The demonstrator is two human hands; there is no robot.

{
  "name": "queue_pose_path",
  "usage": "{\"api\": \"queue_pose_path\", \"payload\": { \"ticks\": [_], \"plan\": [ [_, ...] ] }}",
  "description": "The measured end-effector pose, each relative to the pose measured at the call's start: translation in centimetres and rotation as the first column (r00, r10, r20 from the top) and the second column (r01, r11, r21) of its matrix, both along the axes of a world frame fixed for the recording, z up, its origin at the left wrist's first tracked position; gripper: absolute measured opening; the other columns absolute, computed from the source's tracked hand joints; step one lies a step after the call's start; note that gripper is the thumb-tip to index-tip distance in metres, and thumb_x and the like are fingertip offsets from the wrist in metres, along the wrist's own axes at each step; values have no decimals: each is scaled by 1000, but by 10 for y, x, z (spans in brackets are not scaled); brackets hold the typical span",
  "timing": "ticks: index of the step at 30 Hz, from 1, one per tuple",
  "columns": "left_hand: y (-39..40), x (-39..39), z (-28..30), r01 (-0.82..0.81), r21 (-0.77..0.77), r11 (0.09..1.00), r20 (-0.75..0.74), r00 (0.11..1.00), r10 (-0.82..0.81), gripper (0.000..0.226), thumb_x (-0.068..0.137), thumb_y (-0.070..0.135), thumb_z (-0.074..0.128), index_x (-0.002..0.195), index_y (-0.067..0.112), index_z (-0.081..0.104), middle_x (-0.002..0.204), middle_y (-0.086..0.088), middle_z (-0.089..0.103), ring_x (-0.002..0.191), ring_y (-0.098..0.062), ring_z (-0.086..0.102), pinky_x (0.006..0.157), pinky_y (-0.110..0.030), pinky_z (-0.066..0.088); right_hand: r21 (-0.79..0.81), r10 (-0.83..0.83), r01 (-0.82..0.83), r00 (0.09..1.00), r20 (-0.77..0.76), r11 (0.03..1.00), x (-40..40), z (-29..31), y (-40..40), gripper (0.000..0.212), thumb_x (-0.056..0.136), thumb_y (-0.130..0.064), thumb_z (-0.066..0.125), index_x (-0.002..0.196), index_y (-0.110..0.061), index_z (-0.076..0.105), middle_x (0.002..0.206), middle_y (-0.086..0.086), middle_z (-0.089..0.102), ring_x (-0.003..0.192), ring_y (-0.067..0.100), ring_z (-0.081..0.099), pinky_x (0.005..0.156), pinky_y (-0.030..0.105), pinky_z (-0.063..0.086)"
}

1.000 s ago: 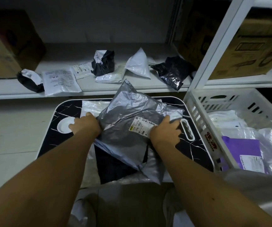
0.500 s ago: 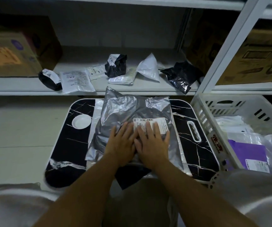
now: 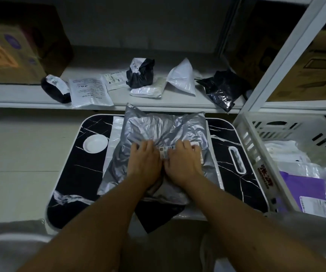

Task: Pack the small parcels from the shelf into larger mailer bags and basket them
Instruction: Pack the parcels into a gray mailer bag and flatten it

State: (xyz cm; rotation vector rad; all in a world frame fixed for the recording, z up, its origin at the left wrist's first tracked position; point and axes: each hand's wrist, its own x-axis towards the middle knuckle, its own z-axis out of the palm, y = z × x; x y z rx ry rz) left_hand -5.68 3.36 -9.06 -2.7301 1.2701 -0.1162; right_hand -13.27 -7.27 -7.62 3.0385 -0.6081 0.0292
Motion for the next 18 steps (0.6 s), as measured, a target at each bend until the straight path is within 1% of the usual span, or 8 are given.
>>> {"api": "queue_pose_path", "payload": {
  "ticks": [2, 3, 5, 7, 10, 13, 16, 18],
  "plan": [
    [1, 12, -3, 12, 60, 998, -54, 999, -8, 52, 97, 53, 26, 134, 22, 47, 157, -13, 19, 145, -34, 12, 113, -59, 12, 105, 34, -24, 995, -91, 994, 7, -5, -9, 50, 94, -44, 38, 136, -19, 49, 152, 6, 31, 143, 28, 18, 112, 54, 19],
    [3, 14, -8, -10, 63, 998, -134, 991, 18, 56, 97, 55, 25, 139, 22, 40, 160, -11, 10, 147, -35, 6, 114, -59, 11, 197, 24, 4, 990, -141, 980, 6, -11, -11, 55, 96, -45, 37, 143, -18, 38, 158, 5, 22, 147, 27, 10, 114, 56, 14],
    [5, 16, -18, -63, 58, 996, -258, 963, 76, 64, 96, 58, 22, 146, 19, 25, 160, -10, 10, 146, -35, 12, 114, -55, 17, 269, -13, 52, 989, -147, 962, 3, -22, -13, 59, 97, -47, 35, 148, -18, 27, 158, 5, 22, 145, 27, 15, 115, 55, 15],
    [3, 17, -20, -76, 33, 997, -231, 969, 82, 69, 96, 59, 23, 149, 16, 19, 158, -10, 20, 141, -31, 25, 111, -50, 26, 220, -20, 41, 995, -98, 975, 4, -24, -15, 62, 96, -50, 35, 149, -20, 24, 150, 4, 34, 136, 26, 28, 108, 52, 26],
    [-2, 28, -17, -73, 28, 997, -186, 980, 77, 72, 96, 59, 24, 151, 13, 18, 150, -8, 35, 134, -27, 35, 104, -45, 33, 175, -14, 35, 993, -115, 984, 14, -20, -20, 60, 96, -55, 34, 146, -21, 32, 142, 6, 38, 131, 27, 33, 102, 52, 31],
    [-12, 42, -8, -38, 79, 996, -80, 996, 44, 62, 96, 59, 25, 138, 17, 45, 137, -9, 47, 126, -25, 41, 102, -43, 36, 126, -27, 41, 994, -107, 991, 28, -12, -27, 48, 99, -50, 35, 136, -23, 46, 140, 9, 42, 132, 28, 34, 104, 53, 30],
    [-24, 57, 1, 63, 77, 995, 17, 998, -65, 50, 97, 54, 30, 137, 28, 47, 152, -11, 30, 142, -31, 20, 114, -55, 19, -101, 89, -92, 995, -42, 991, 42, -6, -35, 37, 99, -42, 38, 127, -26, 58, 146, 7, 39, 138, 27, 26, 111, 55, 17],
    [-27, 64, -4, 45, 45, 998, -128, 991, -39, 53, 97, 53, 33, 144, 27, 34, 160, -9, 7, 146, -37, 2, 114, -63, 10, -42, 109, -112, 991, -74, 993, 48, -11, -42, 42, 99, -41, 39, 136, -25, 50, 159, 5, 21, 148, 28, 7, 114, 60, 3]
  ]
}}
